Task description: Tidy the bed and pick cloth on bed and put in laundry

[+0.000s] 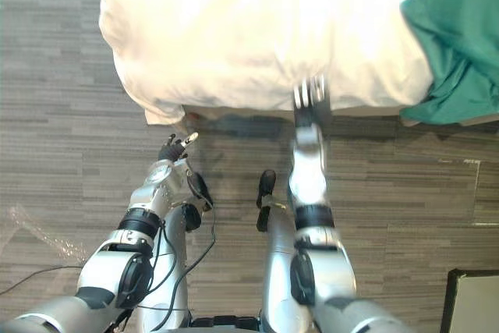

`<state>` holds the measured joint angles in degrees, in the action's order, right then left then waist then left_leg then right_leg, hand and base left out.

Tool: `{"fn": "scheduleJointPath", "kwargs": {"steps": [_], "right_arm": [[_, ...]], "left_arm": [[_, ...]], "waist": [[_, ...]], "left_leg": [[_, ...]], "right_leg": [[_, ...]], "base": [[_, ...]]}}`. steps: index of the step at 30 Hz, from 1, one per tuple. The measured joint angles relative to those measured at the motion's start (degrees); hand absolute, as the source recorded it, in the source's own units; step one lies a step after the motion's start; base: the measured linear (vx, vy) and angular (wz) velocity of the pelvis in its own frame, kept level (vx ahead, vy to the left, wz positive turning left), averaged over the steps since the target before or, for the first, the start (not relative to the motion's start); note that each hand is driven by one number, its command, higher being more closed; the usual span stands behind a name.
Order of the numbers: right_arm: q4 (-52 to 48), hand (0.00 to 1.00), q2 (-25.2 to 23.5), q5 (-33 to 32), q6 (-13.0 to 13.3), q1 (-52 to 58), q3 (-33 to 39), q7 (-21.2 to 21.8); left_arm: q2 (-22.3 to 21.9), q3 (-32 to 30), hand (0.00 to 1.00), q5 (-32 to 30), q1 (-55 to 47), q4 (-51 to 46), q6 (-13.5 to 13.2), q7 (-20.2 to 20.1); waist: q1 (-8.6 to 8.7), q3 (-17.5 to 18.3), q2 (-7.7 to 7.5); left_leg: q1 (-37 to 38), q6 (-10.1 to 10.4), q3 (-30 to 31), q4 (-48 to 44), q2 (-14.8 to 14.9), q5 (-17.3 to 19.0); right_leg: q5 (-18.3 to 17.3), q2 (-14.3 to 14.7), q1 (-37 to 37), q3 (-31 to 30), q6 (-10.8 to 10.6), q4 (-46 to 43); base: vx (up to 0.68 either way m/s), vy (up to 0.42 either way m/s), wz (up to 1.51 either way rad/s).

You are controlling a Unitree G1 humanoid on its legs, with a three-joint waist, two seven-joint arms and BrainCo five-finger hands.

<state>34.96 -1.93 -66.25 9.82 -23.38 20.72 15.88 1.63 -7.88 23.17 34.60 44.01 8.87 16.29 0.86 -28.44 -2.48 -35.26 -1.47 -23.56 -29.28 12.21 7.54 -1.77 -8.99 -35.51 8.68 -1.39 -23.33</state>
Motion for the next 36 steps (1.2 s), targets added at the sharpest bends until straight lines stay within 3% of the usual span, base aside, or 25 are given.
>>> {"fn": "scheduleJointPath", "kwargs": {"steps": [1, 2, 4, 8, 9, 13, 15, 16, 17, 19, 20, 24, 30, 31, 32, 34, 35, 36], "right_arm": [[0.1, 1.00, -0.2, 0.1, -0.1, 3.1, 0.3, 0.3], [0.1, 0.00, -0.5, 0.3, -0.2, 8.2, 0.6, 1.9], [-0.1, 0.00, -0.4, 2.6, -0.1, 13.0, 0.6, 3.8], [1.7, 0.00, -0.1, 12.1, -0.5, 21.2, -0.5, 4.4], [6.8, 0.00, 0.8, 16.0, -0.8, 22.2, -1.0, 4.2], [16.9, 0.00, 3.4, 25.6, -1.3, 24.8, -1.4, 2.9], [19.1, 0.00, 4.1, 32.5, -1.2, 26.5, -1.9, 1.0], [20.0, 0.00, 4.8, 40.8, -0.5, 28.0, -2.9, -1.1], [20.2, 0.00, 5.0, 44.2, -0.3, 28.5, -3.4, -1.7], [21.3, 0.00, 5.3, 56.5, 0.1, 29.7, -5.8, -3.6], [21.2, 0.00, 5.4, 59.4, 0.5, 29.8, -6.2, -4.0], [22.2, 0.00, 6.6, 60.8, -0.9, 30.0, -10.9, -5.3], [22.4, 0.00, 7.5, 58.9, -4.3, 29.9, -13.2, -4.9], [22.5, 0.00, 7.4, 58.4, -4.6, 29.8, -13.6, -5.0], [22.9, 0.00, 7.5, 58.3, -4.8, 29.7, -14.4, -5.0], [24.0, 0.00, 8.2, 58.0, -5.0, 29.4, -14.7, -5.0], [24.1, 0.00, 8.8, 58.0, -5.1, 29.2, -14.8, -5.0], [24.6, 0.00, 10.0, 58.1, -5.1, 28.5, -15.3, -5.0]], "left_arm": [[0.0, 0.0, 0.00, 0.0, -1.4, 0.0, -0.3, 0.0], [0.0, 0.2, 0.00, -0.1, -4.2, 0.0, -0.6, -0.2], [0.3, 2.3, 0.00, -0.2, -7.8, 0.2, -0.9, -0.8], [0.7, 7.9, 0.00, -0.3, -17.1, 0.8, -1.8, -4.2], [0.6, 8.0, 0.00, -0.4, -21.1, 1.1, -1.9, -5.3], [1.4, 9.6, 0.00, -2.8, -27.1, 4.3, -2.1, -7.5], [1.8, 10.0, 0.00, -4.8, -29.9, 5.4, -2.0, -8.6], [2.1, 10.1, 0.00, -6.5, -31.9, 6.6, -2.1, -9.4], [2.2, 10.2, 0.00, -7.0, -32.5, 7.1, -2.1, -9.7], [3.0, 12.0, 0.00, -8.3, -35.1, 8.3, -2.6, -9.6], [3.3, 12.7, 0.00, -8.8, -35.7, 9.3, -2.9, -9.7], [4.0, 14.8, 0.00, -13.4, -37.4, 11.2, -3.9, -10.1], [5.0, 16.7, 0.00, -18.5, -39.0, 12.0, -5.8, -10.2], [5.4, 16.6, 0.00, -19.6, -39.0, 12.0, -5.9, -10.3], [5.8, 15.9, 0.00, -20.1, -39.0, 11.8, -6.3, -10.9], [4.8, 14.1, 0.00, -20.6, -38.8, 11.8, -7.8, -11.1], [4.3, 13.9, 0.00, -20.5, -38.8, 11.8, -8.2, -11.1], [3.5, 13.6, 0.00, -20.5, -39.1, 11.8, -8.7, -11.1]], "waist": [[0.10, 0.0, 0.00], [0.79, 0.0, 0.06], [1.46, 0.4, -0.17], [1.76, 7.7, -0.17], [2.61, 11.3, 0.03], [4.14, 15.0, 2.08], [4.55, 16.1, 2.95], [4.57, 17.0, 3.24], [4.57, 17.4, 3.34], [4.49, 18.6, 2.90], [4.50, 19.0, 2.70], [4.32, 20.8, 1.48], [4.20, 21.8, 1.71], [3.99, 21.5, 1.08], [3.70, 21.4, 0.48], [1.76, 21.2, 0.78], [1.36, 21.2, 1.58], [0.88, 21.3, 3.59]], "left_leg": [[1.6, 0.1, -0.6, 0.7, -0.2, 0.1], [5.0, 0.5, -1.5, 1.8, -0.5, 0.5], [10.5, 1.2, -2.7, 3.9, -0.9, 1.1], [19.1, 3.1, -4.0, 11.1, -2.1, -0.3], [22.4, 3.3, -3.9, 15.1, -3.2, -1.8], [30.0, 4.0, -2.7, 22.2, -5.3, -3.8], [33.1, 4.3, -2.5, 24.9, -5.9, -4.5], [35.4, 4.4, -2.5, 26.7, -6.5, -4.8], [36.1, 4.4, -2.5, 27.3, -6.6, -4.9], [38.1, 4.4, -2.1, 28.8, -7.2, -5.3], [38.7, 4.4, -1.9, 29.5, -7.5, -5.6], [41.3, 4.2, -0.7, 32.8, -8.4, -7.2], [44.3, 4.4, -1.9, 34.0, -9.3, -7.5], [44.0, 4.5, -0.4, 32.0, -9.6, -7.3], [43.2, 3.7, 3.4, 29.1, -9.5, -6.6], [40.4, 3.4, 13.7, 21.8, -8.7, -1.6], [40.0, 3.5, 16.5, 20.2, -8.5, 0.2], [40.1, 5.0, 21.0, 18.7, -7.8, 4.8]], "right_leg": [[0.1, -0.1, 1.2, -0.2, 0.2, 0.4], [0.2, -0.1, 3.8, -0.7, -0.3, 1.0], [-0.5, -0.1, 8.1, -1.7, -0.6, 1.8], [-1.0, 0.6, 15.4, -1.6, -0.8, 6.6], [-1.2, 0.6, 18.1, -1.3, -1.0, 8.8], [-0.9, 0.7, 25.9, 0.4, -1.5, 14.0], [-0.6, 0.8, 29.2, 1.1, -1.9, 16.2], [-0.5, 0.8, 31.3, 1.4, -2.2, 17.7], [-0.4, 0.9, 32.0, 1.4, -2.4, 18.2], [-0.2, 0.8, 34.3, 1.9, -2.8, 19.8], [-0.1, 0.8, 35.0, 2.2, -2.9, 20.3], [0.2, 0.8, 37.4, 3.2, -3.4, 22.0], [1.0, 1.0, 39.1, 0.5, -3.5, 23.4], [1.4, 0.7, 39.0, -1.0, -3.4, 23.4], [1.7, 0.5, 38.7, -2.8, -3.3, 23.4], [2.7, 1.4, 37.2, -8.1, -3.1, 23.5], [3.0, 2.0, 36.6, -9.8, -3.4, 23.7], [4.1, 3.6, 35.8, -13.5, -3.7, 24.7]], "base": [[0.17, 0.023, -0.26], [0.17, 0.017, -0.28], [0.16, 0.002, -0.27], [0.19, -0.032, -0.11], [0.22, -0.045, 0.05], [0.22, -0.005, 0.15], [0.14, 0.029, 0.07], [0.12, 0.034, 0.00], [0.12, 0.040, 0.02], [0.06, 0.030, 0.07], [0.02, 0.018, 0.12], [-0.02, 0.016, 0.18], [-0.04, 0.029, -0.20], [-0.03, 0.023, -0.50], [-0.03, -0.026, -0.88], [-0.05, -0.053, -1.13], [-0.09, 0.023, -1.44], [-0.12, 0.095, -1.65]]}}
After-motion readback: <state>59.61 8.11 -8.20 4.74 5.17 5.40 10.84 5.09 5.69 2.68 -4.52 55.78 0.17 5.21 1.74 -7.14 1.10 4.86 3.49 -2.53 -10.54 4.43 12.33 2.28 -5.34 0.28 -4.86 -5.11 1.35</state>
